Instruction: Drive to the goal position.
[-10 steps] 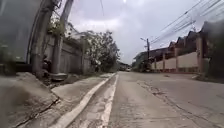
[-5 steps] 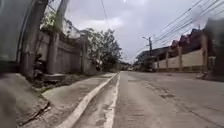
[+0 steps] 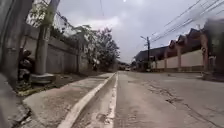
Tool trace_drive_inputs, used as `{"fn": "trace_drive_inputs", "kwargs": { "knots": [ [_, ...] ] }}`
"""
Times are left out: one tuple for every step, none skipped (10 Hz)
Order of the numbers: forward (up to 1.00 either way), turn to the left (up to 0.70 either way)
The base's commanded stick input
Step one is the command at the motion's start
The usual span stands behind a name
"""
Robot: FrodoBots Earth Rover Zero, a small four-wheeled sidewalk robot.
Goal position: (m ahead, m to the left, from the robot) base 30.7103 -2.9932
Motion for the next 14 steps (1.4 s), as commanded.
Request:
{"fn": "trace_drive_inputs", "kwargs": {
  "knots": [
    [0.70, 0.00],
    [0.70, -0.01],
    [0.70, -0.02],
    [0.70, -0.03],
    [0.70, -0.03],
    [0.70, -0.10],
    [0.70, -0.22],
    [0.70, -0.35],
    [0.70, -0.35],
    [0.70, -0.35],
    [0.70, -0.35],
    [0.70, -0.35],
    [0.70, -0.35],
    [0.70, -0.35]
  ]
}}
